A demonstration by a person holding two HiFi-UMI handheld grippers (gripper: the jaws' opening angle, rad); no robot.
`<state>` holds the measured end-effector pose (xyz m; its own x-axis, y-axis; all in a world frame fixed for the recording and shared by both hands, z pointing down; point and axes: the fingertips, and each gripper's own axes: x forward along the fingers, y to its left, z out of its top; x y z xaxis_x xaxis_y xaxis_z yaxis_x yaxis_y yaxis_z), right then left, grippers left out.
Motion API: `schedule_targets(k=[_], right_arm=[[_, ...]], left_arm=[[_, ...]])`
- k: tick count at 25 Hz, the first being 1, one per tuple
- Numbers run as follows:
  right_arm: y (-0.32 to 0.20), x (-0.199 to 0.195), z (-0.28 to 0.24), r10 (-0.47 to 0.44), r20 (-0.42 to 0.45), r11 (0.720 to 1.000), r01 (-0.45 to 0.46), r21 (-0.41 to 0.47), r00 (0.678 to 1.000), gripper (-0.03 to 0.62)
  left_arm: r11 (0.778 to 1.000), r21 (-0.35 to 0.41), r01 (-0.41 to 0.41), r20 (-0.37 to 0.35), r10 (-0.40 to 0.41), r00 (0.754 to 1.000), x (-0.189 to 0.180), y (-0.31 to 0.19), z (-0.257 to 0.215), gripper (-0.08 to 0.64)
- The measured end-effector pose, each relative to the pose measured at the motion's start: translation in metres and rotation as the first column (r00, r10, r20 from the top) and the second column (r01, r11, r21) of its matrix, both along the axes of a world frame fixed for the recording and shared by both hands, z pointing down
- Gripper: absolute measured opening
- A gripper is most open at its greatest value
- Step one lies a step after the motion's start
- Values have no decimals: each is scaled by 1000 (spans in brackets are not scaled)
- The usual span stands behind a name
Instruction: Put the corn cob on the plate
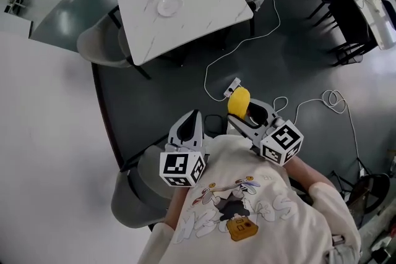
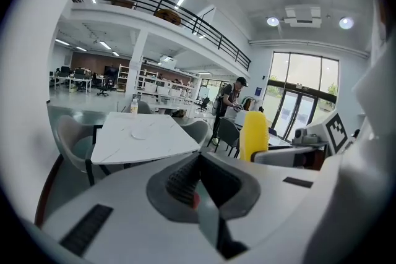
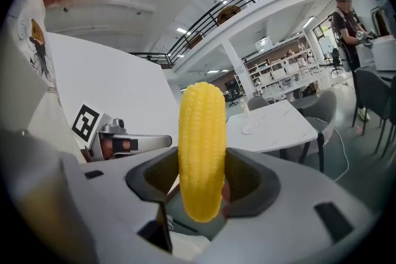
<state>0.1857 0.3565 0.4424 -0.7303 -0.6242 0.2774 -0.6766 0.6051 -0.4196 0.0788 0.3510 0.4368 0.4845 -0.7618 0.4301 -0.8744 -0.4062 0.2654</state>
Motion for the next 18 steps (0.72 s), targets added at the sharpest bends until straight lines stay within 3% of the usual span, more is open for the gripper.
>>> schedule_targets(k=[4,10,18], right_arm=[[-5,17,5,-4,21,1000,4,-17,1000,222],[-28,22,-2,11,50,1000,-11,9,999,222],[-70,-7,14,37,46,998,-35,-54,998,222]], left_arm=[[1000,-4,21,12,-21,1000,10,-5,-2,6],[1000,4,-31,61,31,998,23,-25,-7,6],[998,-46,-44,36,45,998,-7,-70,8,6]])
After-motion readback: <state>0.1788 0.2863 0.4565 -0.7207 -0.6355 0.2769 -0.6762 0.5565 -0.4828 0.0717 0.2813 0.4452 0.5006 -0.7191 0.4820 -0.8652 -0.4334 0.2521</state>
